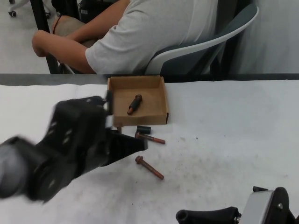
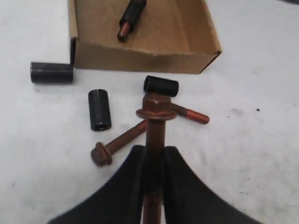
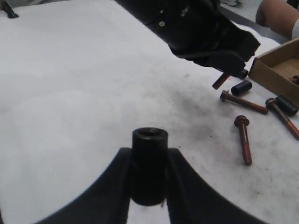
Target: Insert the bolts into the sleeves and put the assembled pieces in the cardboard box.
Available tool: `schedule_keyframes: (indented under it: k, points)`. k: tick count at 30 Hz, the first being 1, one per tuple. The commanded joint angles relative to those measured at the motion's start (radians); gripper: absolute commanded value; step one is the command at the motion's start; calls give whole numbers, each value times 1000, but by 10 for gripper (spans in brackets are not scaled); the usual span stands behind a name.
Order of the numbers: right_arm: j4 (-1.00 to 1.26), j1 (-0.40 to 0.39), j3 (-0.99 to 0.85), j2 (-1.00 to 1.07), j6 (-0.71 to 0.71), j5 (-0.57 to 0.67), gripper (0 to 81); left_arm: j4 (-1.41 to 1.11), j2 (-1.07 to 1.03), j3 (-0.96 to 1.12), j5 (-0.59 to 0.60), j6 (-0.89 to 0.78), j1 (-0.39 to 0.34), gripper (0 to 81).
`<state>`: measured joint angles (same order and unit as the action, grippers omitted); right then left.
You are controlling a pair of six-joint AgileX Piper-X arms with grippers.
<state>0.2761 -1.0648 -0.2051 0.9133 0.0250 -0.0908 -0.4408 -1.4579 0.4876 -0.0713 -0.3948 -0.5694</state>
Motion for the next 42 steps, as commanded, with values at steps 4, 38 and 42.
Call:
schedule_keyframes:
  k: [4, 38, 42]
  points:
    - [80, -2, -2, 25, 10, 20, 2, -366, 76, -129, 133, 93, 1, 8]
    - [350, 129, -155, 393, -5, 270, 2, -1113, 112, -459, 643, 44, -3, 8]
    - [350, 129, -155, 393, -3, 270, 2, -1113, 112, -459, 646, 52, -3, 8]
